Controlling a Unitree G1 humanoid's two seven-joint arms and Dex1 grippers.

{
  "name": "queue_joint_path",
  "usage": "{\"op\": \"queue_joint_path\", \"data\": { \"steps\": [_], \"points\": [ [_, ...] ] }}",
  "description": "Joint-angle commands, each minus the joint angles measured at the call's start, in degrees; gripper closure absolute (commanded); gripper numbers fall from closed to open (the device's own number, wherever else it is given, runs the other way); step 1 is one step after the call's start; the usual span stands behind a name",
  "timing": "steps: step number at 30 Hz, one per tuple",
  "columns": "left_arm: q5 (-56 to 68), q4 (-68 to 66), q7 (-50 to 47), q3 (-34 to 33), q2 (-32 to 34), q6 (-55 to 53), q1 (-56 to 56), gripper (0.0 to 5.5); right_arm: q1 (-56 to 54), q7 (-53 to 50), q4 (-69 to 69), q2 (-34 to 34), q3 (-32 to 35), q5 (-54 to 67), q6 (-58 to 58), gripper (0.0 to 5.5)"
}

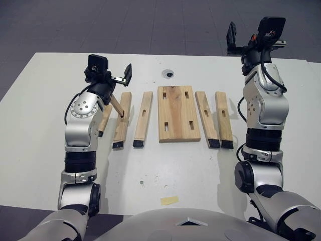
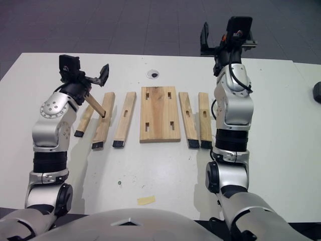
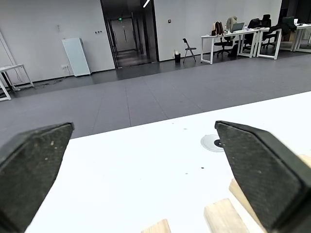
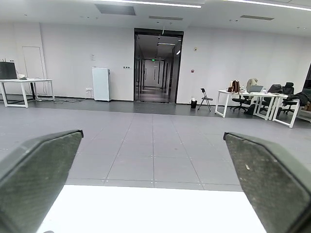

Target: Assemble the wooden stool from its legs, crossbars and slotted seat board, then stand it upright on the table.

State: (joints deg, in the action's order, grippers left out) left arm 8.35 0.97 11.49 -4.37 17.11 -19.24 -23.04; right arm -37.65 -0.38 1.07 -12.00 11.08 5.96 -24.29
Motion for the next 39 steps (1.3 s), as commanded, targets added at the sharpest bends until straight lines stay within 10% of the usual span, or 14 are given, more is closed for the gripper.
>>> {"op": "queue_joint_path", "data": {
  "steps": [1, 13, 22, 39],
  "points": [
    [-1.29, -5.38, 0.06, 0.97, -1.33, 2.53, -1.37, 0.11, -0.72, 0.7, 0.86, -0.53, -0.18, 0.18, 0.31, 0.1],
    [-0.1, 0.26, -0.98, -4.91, 2.31, 3.36, -9.38, 0.11, -0.93, 1.15, 1.81, -1.01, 0.06, -0.01, 1.1, 0.1],
    [-5.39, -8.5, 2.86, 5.05, 0.83, 0.25, 6.5, 0.11, -0.9, 1.06, 2.18, -1.48, 0.43, 0.15, 1.13, 0.1],
    [-2.99, -5.44, 1.24, -4.65, 5.93, 3.79, -13.57, 0.11, -0.51, 0.99, 2.55, -1.41, 0.34, 0.26, 1.72, 0.1]
  ]
}}
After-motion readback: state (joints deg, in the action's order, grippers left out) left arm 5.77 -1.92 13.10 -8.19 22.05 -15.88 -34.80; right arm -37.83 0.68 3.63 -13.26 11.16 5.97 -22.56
